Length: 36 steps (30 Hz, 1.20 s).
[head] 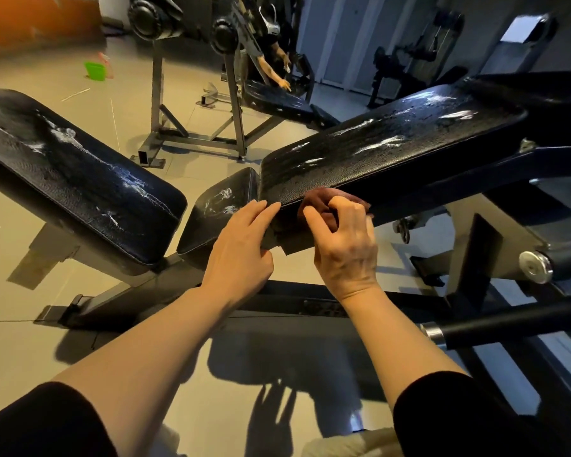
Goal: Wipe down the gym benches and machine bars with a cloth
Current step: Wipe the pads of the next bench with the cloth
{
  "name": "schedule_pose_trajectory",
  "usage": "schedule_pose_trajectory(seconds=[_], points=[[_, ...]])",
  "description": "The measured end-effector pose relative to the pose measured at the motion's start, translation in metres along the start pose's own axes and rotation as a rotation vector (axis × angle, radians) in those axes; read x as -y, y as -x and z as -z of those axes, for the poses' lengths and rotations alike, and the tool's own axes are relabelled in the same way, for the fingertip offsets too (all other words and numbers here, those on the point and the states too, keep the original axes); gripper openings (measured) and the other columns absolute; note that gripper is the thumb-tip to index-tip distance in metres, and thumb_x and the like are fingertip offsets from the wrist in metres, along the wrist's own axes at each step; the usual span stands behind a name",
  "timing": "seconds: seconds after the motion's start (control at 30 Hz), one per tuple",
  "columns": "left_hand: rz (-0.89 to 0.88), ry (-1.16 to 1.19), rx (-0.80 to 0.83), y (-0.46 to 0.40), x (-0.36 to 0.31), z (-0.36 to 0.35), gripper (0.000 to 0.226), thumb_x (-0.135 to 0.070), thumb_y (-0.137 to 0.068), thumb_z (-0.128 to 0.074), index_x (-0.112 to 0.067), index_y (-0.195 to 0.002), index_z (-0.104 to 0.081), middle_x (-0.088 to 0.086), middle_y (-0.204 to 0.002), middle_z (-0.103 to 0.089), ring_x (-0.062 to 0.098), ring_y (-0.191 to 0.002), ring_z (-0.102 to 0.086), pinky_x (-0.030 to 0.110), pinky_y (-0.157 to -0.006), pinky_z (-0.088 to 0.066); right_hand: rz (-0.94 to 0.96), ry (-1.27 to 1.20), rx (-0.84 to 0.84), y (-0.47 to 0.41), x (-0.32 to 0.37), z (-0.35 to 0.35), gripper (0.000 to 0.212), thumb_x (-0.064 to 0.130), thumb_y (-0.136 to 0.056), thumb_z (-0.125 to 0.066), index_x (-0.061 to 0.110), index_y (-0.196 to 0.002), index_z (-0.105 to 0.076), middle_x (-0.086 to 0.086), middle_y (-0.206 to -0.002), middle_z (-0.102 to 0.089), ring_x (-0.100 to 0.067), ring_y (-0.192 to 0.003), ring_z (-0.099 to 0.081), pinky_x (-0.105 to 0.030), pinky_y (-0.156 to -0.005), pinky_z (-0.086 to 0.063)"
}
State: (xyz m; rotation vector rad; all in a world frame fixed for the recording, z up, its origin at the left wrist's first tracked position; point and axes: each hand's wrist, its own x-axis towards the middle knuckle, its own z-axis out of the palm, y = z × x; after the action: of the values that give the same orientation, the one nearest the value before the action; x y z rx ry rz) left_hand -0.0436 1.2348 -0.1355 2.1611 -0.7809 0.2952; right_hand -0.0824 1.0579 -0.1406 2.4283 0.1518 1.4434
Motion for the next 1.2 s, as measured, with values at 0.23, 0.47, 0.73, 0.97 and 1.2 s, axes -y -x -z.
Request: schedule_pose_trajectory(seconds=[0.23,0.47,0.73,0.97,1.2], points=[[-0.066,0.015,-0.069,-0.007,-0.011,-0.006,0.069,0.004,-0.086,-0.058,-0.022,-0.147,-0.037,0.0,-0.154,-0.032,0.015,-0.145,-0.02,0.029,-0.115,-0.017,-0.26,-0.039,-0.04,-0.004,0.012,0.005,0.028,0.011,-0.088,-0.06,0.014,-0.116,-0.066,-0.014,-0.123,-0.036,-0.034,-0.114,-0.039,-0.042,-0.081,-0.055],[-0.206,0.012,-0.099,-0.015,-0.034,-0.022,0.069,0.009,-0.081,-0.058,-0.016,-0.144,-0.042,0.003,-0.151,-0.036,0.018,-0.144,-0.023,0.026,-0.113,-0.012,-0.164,-0.061,0.052,-0.006,-0.026,0.023,0.04,0.004,-0.08,-0.059,0.016,-0.118,-0.058,-0.012,-0.125,-0.039,-0.033,-0.113,-0.041,-0.04,-0.073,-0.057],[-0.22,0.023,-0.176,-0.026,-0.044,-0.036,0.068,0.008,-0.078,-0.063,-0.013,-0.141,-0.046,0.008,-0.146,-0.043,0.024,-0.14,-0.031,0.045,-0.117,-0.023,-0.487,-0.055,-0.12,-0.025,-0.049,0.042,0.035,-0.004,-0.077,-0.072,0.009,-0.109,-0.066,-0.021,-0.114,-0.056,-0.034,-0.107,-0.052,-0.035,-0.081,-0.053],[-0.156,-0.024,-0.184,-0.024,-0.021,-0.027,0.068,0.003,-0.081,-0.064,-0.013,-0.144,-0.041,0.007,-0.147,-0.042,0.021,-0.14,-0.03,0.03,-0.113,-0.015,-0.457,-0.11,0.04,-0.018,-0.005,0.023,0.036,0.004,-0.078,-0.07,0.013,-0.112,-0.061,-0.018,-0.119,-0.054,-0.034,-0.11,-0.048,-0.031,-0.079,-0.051],[0.007,-0.079,-0.126,-0.014,0.025,0.0,0.062,-0.004,-0.085,-0.062,-0.014,-0.143,-0.043,0.007,-0.147,-0.042,0.021,-0.138,-0.032,0.032,-0.115,-0.019,-0.192,-0.33,0.367,-0.002,0.068,0.001,0.052,0.001,-0.065,-0.08,0.012,-0.111,-0.06,-0.014,-0.116,-0.054,-0.032,-0.104,-0.049,-0.034,-0.063,-0.058]])
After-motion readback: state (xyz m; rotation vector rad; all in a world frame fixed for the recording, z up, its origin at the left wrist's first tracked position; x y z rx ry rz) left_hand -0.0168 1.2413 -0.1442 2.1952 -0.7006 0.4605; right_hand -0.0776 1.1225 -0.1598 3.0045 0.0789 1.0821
